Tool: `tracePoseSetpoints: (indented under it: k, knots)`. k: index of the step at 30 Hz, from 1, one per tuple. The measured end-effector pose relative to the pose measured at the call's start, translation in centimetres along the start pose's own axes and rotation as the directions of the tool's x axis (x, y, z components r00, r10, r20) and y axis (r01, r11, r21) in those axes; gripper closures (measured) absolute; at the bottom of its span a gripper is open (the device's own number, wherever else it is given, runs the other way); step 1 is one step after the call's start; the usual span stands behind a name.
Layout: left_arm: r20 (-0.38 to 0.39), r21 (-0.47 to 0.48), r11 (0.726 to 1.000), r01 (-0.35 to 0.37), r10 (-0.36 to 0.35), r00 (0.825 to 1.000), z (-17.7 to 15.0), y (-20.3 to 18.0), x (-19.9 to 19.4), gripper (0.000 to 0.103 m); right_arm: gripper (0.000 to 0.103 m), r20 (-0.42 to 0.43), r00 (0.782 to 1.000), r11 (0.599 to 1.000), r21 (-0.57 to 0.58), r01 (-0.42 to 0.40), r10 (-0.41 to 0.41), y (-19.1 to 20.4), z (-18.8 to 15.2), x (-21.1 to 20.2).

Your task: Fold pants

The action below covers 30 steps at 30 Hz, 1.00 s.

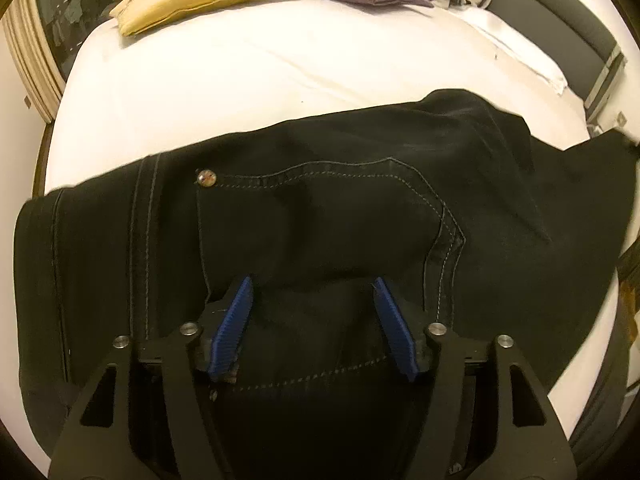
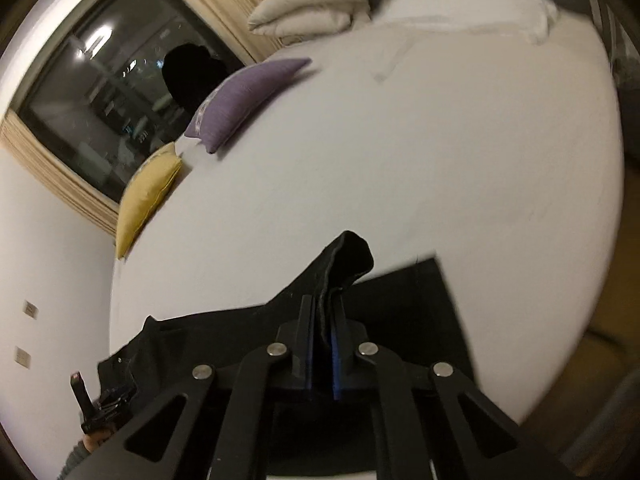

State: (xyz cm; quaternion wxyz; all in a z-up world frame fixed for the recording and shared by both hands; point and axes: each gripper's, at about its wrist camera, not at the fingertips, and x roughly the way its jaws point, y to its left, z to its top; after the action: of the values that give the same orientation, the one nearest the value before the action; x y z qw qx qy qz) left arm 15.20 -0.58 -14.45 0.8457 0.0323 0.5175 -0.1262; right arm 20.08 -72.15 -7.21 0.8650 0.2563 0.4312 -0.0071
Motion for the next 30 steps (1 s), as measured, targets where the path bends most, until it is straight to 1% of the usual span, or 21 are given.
tracePoseSetpoints:
  k: [2, 3, 4, 5, 6, 7, 9, 10, 11, 12, 14, 15, 16, 17, 19, 22, 24, 25, 28, 29, 30]
  knots:
    - [-0.007, 0.007, 1.000, -0.015, 0.015, 1.000, 0.3, -0.3, 0.2, 0.036, 0.097, -0.010, 1.000, 0.999, 0.032, 0.026, -0.026, 0.0, 1.1, -1.4]
    - [-0.009, 0.011, 1.000, -0.026, 0.026, 1.000, 0.4, -0.5, 0.3, 0.035, 0.096, -0.021, 0.997, 0.995, 0.072, 0.072, -0.071, -0.9, 1.6, -1.5]
    - [-0.012, 0.014, 0.999, -0.036, 0.036, 0.999, 0.5, -0.7, 0.4, 0.035, 0.095, -0.029, 0.989, 0.984, 0.100, 0.148, -0.146, -1.8, 1.8, -1.4]
    - [-0.011, 0.016, 0.999, -0.040, 0.040, 0.999, 0.5, -0.7, 0.5, 0.034, 0.090, -0.069, 0.940, 0.932, 0.121, 0.342, -0.335, -3.5, 2.0, -0.7]
    - [-0.011, 0.016, 0.999, -0.041, 0.041, 0.999, 0.5, -0.7, 0.5, 0.033, 0.064, -0.104, 0.885, 0.878, 0.120, 0.464, -0.454, -4.6, 1.9, -0.2]
    - [-0.012, 0.017, 0.999, -0.040, 0.040, 0.999, 0.6, -0.8, 0.5, 0.033, 0.057, -0.120, 0.831, 0.817, 0.155, 0.556, -0.543, -6.4, 1.4, 0.0]
    - [-0.011, 0.018, 0.999, -0.035, 0.035, 0.999, 0.6, -0.8, 0.4, 0.033, 0.056, -0.087, 0.887, 0.857, 0.231, 0.460, -0.452, -8.1, -0.2, -0.6]
    - [-0.010, 0.017, 0.999, -0.035, 0.035, 0.999, 0.6, -0.8, 0.4, 0.033, 0.055, -0.085, 0.901, 0.869, 0.243, 0.432, -0.425, -8.7, -1.3, -0.5]
    - [-0.011, 0.019, 0.999, -0.037, 0.038, 0.999, 0.6, -0.9, 0.5, 0.033, 0.054, -0.089, 0.910, 0.880, 0.231, 0.415, -0.406, -8.9, -2.1, -0.1]
    - [-0.013, 0.022, 0.999, -0.041, 0.041, 0.999, 0.6, -0.9, 0.5, 0.033, 0.054, -0.098, 0.923, 0.898, 0.212, 0.384, -0.372, -8.9, -2.8, 0.5]
    - [-0.017, 0.022, 0.999, -0.043, 0.044, 0.999, 0.7, -1.0, 0.5, 0.033, 0.054, -0.105, 0.969, 0.953, 0.187, 0.240, -0.223, -9.1, -4.4, 1.9]
    - [-0.018, 0.021, 0.999, -0.043, 0.044, 0.999, 0.6, -1.0, 0.4, 0.033, 0.054, -0.091, 0.985, 0.969, 0.186, 0.164, -0.150, -9.2, -4.8, 2.2]
    - [-0.018, 0.020, 0.999, -0.044, 0.044, 0.999, 0.6, -1.0, 0.4, 0.033, 0.054, -0.074, 0.993, 0.977, 0.185, 0.106, -0.094, -9.4, -5.2, 2.5]
    - [-0.017, 0.018, 0.999, -0.045, 0.045, 0.999, 0.6, -1.1, 0.4, 0.033, 0.054, -0.058, 0.997, 0.981, 0.184, 0.057, -0.047, -9.6, -5.7, 2.9]
    - [-0.015, 0.015, 0.999, -0.048, 0.048, 0.999, 0.5, -1.1, 0.4, 0.033, 0.054, -0.065, 0.998, 0.982, 0.188, 0.007, 0.005, -10.0, -6.4, 4.1]
    - [-0.012, 0.014, 0.999, -0.049, 0.049, 0.999, 0.6, -1.2, 0.4, 0.033, 0.054, -0.069, 0.997, 0.980, 0.198, -0.011, 0.025, -10.9, -6.6, 5.8]
    - [-0.012, 0.013, 0.999, -0.049, 0.049, 0.999, 0.6, -1.2, 0.5, 0.033, 0.054, -0.064, 0.997, 0.972, 0.232, -0.027, 0.043, -11.8, -6.5, 6.5]
    - [-0.012, 0.013, 0.999, -0.049, 0.050, 0.999, 0.6, -1.2, 0.5, 0.033, 0.054, -0.063, 0.996, 0.964, 0.261, -0.048, 0.066, -12.5, -6.3, 7.1]
    - [-0.011, 0.013, 0.999, -0.048, 0.048, 0.999, 0.6, -1.2, 0.5, 0.033, 0.054, -0.087, 0.990, 0.959, 0.270, -0.082, 0.109, -12.7, -5.8, 8.5]
    - [-0.011, 0.014, 0.999, -0.048, 0.048, 0.999, 0.6, -1.2, 0.5, 0.033, 0.055, -0.092, 0.988, 0.962, 0.255, -0.099, 0.126, -11.8, -5.9, 8.4]
    - [-0.011, 0.014, 0.999, -0.048, 0.048, 0.999, 0.6, -1.2, 0.5, 0.033, 0.065, -0.101, 0.984, 0.963, 0.240, -0.122, 0.150, -11.4, -5.8, 8.6]
